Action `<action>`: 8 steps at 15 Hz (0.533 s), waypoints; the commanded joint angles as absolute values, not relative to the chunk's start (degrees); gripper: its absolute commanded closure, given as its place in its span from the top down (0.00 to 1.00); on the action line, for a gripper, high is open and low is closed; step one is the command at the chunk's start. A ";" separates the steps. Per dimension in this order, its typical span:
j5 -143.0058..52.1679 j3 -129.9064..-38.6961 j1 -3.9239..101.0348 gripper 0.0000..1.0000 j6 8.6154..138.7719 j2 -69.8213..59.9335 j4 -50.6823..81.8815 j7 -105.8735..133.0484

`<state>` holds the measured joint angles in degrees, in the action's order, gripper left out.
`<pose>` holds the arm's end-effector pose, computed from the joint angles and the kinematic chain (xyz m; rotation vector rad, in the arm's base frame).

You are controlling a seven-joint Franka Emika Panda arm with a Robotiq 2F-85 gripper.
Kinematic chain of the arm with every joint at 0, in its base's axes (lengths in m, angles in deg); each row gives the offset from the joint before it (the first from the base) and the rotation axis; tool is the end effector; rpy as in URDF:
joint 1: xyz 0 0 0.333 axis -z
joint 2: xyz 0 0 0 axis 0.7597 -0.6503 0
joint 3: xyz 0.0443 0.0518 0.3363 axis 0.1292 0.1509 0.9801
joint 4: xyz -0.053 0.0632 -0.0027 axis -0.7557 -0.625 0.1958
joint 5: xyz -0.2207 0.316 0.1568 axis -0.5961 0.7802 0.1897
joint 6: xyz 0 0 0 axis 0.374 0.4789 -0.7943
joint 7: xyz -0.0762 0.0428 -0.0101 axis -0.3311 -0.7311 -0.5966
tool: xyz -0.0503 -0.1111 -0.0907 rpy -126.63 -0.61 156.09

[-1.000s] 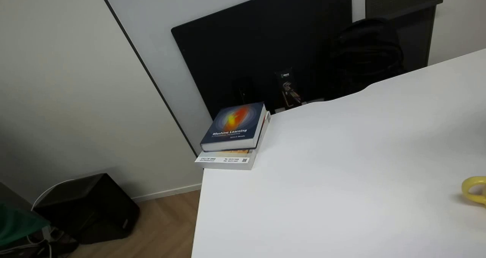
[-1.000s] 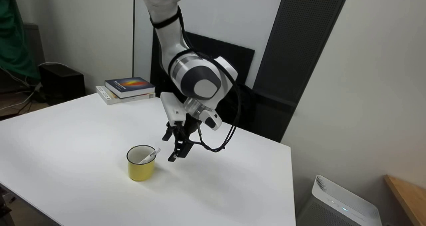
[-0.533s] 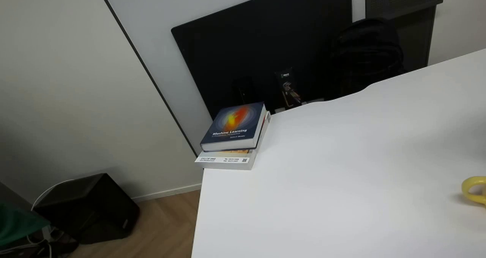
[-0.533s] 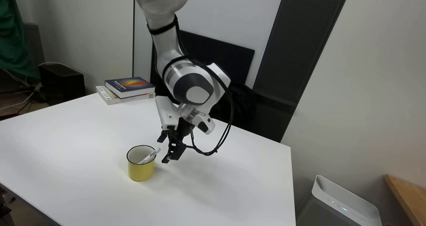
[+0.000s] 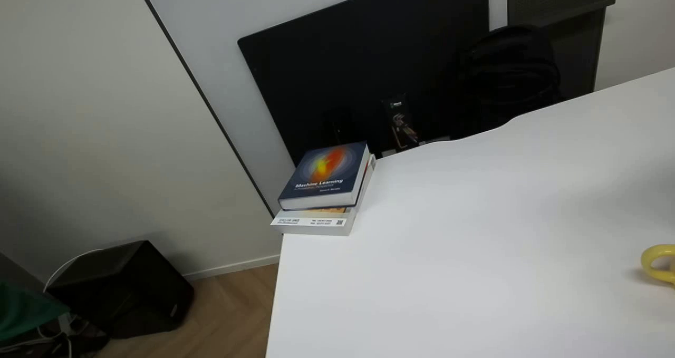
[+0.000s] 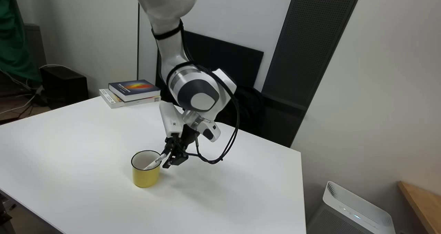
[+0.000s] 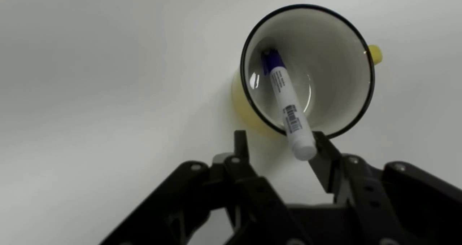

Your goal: Remove the marker from the cup and put it on table

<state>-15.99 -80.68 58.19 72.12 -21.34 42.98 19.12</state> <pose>0.5489 -0.0650 0.0820 -2.6520 0.9851 0.4841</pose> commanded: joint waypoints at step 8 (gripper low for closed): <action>-17.08 -82.04 56.51 0.04 72.20 -23.10 42.47 23.13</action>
